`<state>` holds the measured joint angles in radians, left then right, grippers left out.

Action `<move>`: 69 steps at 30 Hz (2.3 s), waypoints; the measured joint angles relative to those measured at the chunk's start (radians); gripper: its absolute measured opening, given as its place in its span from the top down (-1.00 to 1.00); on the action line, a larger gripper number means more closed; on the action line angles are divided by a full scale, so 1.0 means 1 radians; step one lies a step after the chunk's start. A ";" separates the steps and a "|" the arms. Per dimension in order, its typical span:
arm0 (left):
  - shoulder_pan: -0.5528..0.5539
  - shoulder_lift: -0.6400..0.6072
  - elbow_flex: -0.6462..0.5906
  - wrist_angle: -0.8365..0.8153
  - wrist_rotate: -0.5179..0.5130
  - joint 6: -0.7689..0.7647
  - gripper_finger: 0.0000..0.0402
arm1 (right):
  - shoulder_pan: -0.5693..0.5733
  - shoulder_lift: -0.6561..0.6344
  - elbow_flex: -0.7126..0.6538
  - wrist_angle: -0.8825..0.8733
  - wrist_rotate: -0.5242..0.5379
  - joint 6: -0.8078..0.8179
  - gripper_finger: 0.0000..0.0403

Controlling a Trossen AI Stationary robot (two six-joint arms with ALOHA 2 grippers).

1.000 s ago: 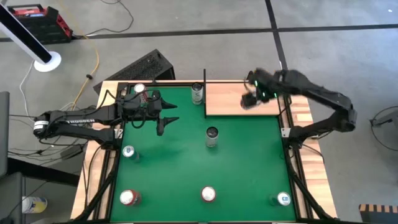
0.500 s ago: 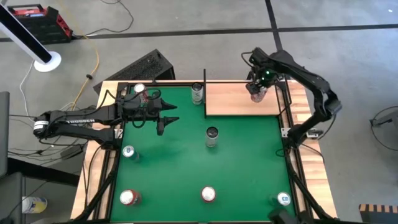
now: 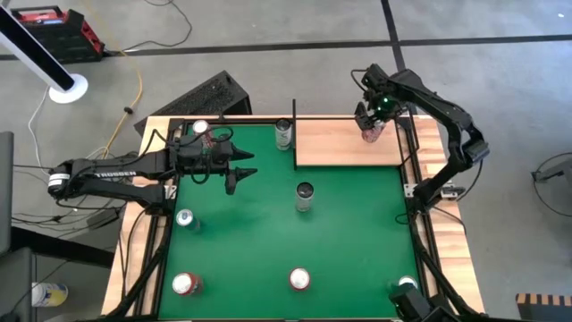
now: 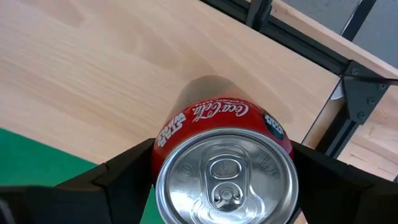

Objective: Place canned beverage on shelf
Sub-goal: Put the bottom red soda can on the shelf

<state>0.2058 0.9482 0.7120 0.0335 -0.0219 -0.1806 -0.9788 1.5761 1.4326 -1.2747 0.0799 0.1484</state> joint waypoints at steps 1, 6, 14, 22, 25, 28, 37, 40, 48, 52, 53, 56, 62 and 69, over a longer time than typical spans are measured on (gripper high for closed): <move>0.000 0.000 0.000 0.000 0.000 0.000 -0.20 | -0.001 0.000 0.000 0.000 0.000 -0.001 -0.77; -0.004 0.000 0.000 0.001 0.000 -0.008 -0.20 | -0.001 0.000 0.000 0.000 0.000 -0.003 -0.79; -0.021 0.000 0.000 0.001 0.001 -0.008 -0.20 | -0.001 0.000 0.000 0.000 -0.008 0.000 -0.80; -0.023 0.000 0.000 0.001 0.000 -0.008 -0.20 | 0.027 0.000 0.000 0.010 -0.038 0.002 -0.80; -0.023 0.000 0.000 0.001 0.000 -0.008 -0.20 | 0.036 0.000 0.000 0.015 -0.038 0.005 -0.79; -0.023 0.000 0.000 0.001 0.000 -0.006 -0.20 | 0.036 0.000 0.000 0.027 -0.035 0.021 -0.79; -0.022 0.000 0.000 0.001 0.000 0.003 -0.20 | 0.085 0.027 0.000 0.059 -0.052 0.054 -0.79; -0.022 0.000 0.000 0.001 0.000 0.004 -0.20 | 0.123 0.050 0.000 0.076 -0.045 0.063 -0.78; -0.022 0.000 0.000 0.001 0.010 0.004 -0.20 | 0.161 0.064 0.001 0.102 -0.035 0.072 -0.77; -0.023 0.000 0.000 0.001 0.015 0.006 -0.20 | 0.158 0.064 0.001 0.091 -0.056 0.071 -0.85; -0.023 0.000 0.000 0.001 0.015 0.012 -0.20 | 0.158 0.064 0.001 0.082 -0.059 0.071 -0.87; -0.023 0.000 0.000 0.001 0.016 0.019 -0.20 | 0.152 0.064 0.001 0.079 -0.066 0.064 -0.91; -0.023 0.000 0.000 0.001 0.015 0.037 -0.20 | 0.153 0.064 0.057 0.055 -0.056 0.059 -0.91; -0.023 0.000 0.000 0.001 0.023 0.037 -0.20 | 0.154 0.064 0.210 0.015 -0.023 0.057 -0.91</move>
<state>0.1829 0.9482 0.7118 0.0349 0.0009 -0.1434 -0.8246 1.6398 1.6430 -1.2595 0.0564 0.2058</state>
